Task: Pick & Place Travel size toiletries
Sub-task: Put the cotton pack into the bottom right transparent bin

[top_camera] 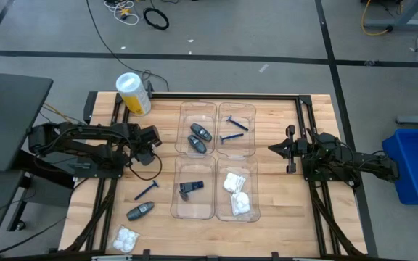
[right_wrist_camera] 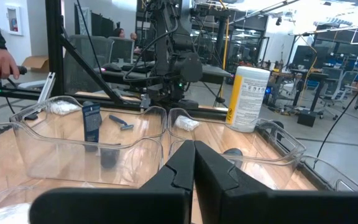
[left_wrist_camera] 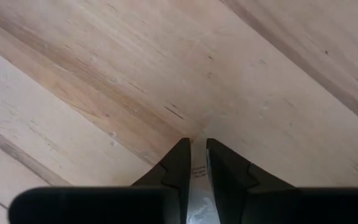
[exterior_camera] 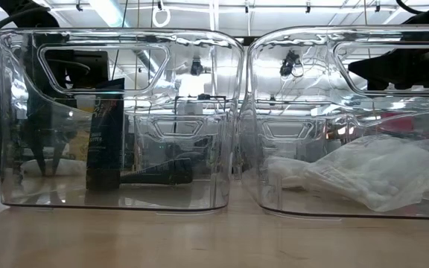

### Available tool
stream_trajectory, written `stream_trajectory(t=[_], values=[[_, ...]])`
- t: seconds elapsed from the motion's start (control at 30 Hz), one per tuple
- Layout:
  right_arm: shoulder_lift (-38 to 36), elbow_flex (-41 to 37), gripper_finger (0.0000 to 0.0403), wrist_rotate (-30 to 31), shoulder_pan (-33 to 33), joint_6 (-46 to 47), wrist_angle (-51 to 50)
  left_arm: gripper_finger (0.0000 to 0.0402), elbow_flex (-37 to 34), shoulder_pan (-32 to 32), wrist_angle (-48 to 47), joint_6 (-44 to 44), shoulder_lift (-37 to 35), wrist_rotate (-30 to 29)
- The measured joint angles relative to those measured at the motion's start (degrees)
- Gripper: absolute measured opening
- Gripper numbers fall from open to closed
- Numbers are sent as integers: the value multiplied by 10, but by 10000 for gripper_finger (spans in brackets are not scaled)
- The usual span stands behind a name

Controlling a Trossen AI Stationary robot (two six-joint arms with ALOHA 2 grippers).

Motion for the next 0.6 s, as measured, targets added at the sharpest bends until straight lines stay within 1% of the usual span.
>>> stream_trajectory(t=[0.6], values=[[0,0,14,0,0,0,0,13,0,0,0,0,0,0]])
